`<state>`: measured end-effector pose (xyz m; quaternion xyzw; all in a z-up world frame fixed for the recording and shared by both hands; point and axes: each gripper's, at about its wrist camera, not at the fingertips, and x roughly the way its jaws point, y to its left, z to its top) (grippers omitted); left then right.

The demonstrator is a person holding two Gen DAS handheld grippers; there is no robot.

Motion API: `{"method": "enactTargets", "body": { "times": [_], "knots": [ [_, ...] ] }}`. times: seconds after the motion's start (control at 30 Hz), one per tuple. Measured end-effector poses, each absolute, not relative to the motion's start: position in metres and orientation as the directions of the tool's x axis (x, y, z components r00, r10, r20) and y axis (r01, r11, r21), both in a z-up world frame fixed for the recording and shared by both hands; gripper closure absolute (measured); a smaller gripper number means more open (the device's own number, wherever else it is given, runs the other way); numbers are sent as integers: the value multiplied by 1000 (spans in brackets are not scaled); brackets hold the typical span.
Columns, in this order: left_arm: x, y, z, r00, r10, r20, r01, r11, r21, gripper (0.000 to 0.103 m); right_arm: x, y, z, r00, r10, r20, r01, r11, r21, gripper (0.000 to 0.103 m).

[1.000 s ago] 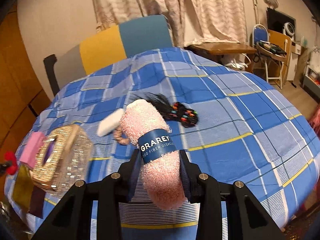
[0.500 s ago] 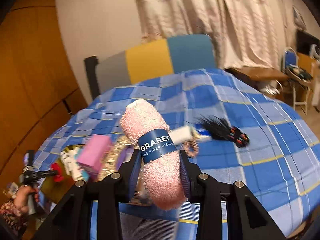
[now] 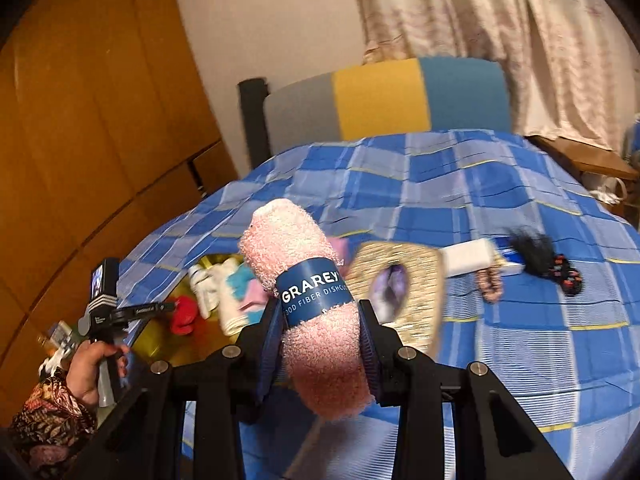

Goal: Organize soft objects
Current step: 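Carry both items to the gold tray and open the left tool over it, then lower the pink roll into the tray with the right tool and open it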

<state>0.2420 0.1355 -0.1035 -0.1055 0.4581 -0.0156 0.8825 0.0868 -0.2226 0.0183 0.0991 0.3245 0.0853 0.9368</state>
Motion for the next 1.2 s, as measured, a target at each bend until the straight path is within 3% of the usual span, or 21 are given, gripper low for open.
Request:
{"method": "enactTargets", "body": {
  "times": [0.4,0.87,0.97,1.1,1.2],
  "knots": [
    [164,136,-101,660,-95,-745,-155,953,-259,65,163,-86,-39,583,381,-717,-273,924,268,65],
    [151,142,-103,663,-100,-742,-177,942,-285,65,246,-4,-103,487,299,-821,-249,948,198,65],
    [151,144,-99,674,-98,-732,-178,941,-289,65,254,5,-108,507,278,-816,-233,956,180,60],
    [151,150,-97,681,-83,-727,-194,938,-288,65,255,6,-105,527,267,-807,-245,957,157,43],
    [151,155,-97,684,-79,-726,-207,932,-297,65,242,1,-95,548,274,-790,-273,952,141,43]
  ]
}}
